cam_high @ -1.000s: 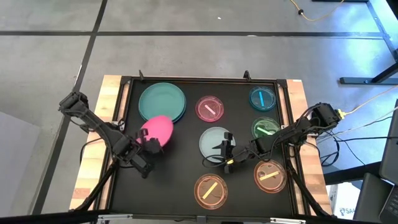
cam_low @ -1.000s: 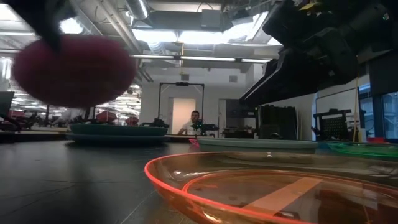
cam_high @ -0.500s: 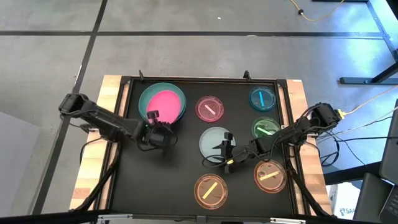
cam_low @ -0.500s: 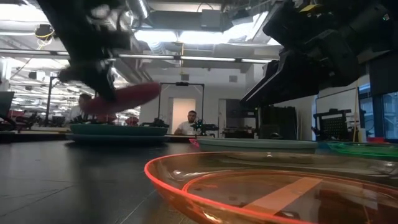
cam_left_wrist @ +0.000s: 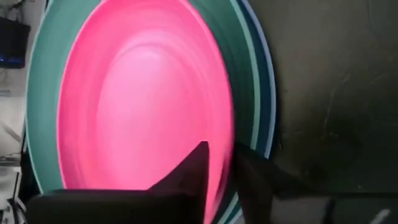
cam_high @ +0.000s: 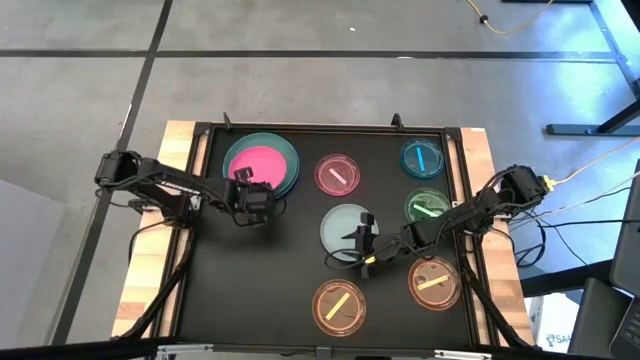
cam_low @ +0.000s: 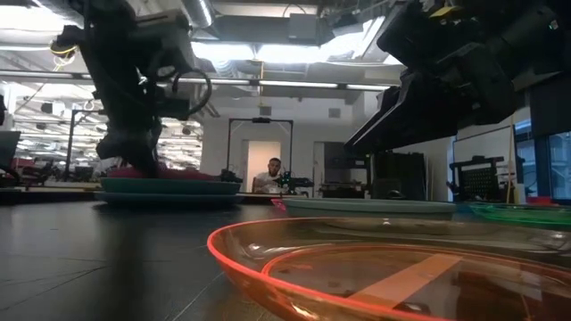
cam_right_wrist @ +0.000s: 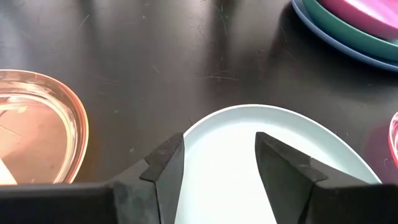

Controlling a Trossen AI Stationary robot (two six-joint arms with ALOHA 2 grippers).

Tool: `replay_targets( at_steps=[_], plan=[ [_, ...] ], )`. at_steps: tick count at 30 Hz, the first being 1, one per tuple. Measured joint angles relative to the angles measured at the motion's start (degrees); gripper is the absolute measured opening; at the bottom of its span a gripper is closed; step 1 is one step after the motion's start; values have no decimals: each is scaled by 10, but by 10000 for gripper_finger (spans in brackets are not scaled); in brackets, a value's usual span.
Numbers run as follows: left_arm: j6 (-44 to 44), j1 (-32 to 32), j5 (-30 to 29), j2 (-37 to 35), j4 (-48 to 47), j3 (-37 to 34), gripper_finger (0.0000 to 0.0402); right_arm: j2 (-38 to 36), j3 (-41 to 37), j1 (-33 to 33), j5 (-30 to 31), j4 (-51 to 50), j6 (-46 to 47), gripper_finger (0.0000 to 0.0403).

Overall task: Stack plastic plates
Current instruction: Stack the pink plate on top of the green plate, then stack the gray plate on top of the pink plate

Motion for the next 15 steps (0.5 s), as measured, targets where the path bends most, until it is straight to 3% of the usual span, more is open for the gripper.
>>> replay_targets(
  at_steps=[5, 10, 15],
  plan=[
    [12, -19, 4, 0, -9, 54, 113, 0, 0, 0, 1, 0, 0, 188],
    [21, -63, 9, -1, 40, 109, 123, -1, 0, 2, 0, -10, 5, 188],
    [74, -108, 125, 7, 192, 108, 122, -24, 0, 33, -2, -36, 4, 188]
  ],
)
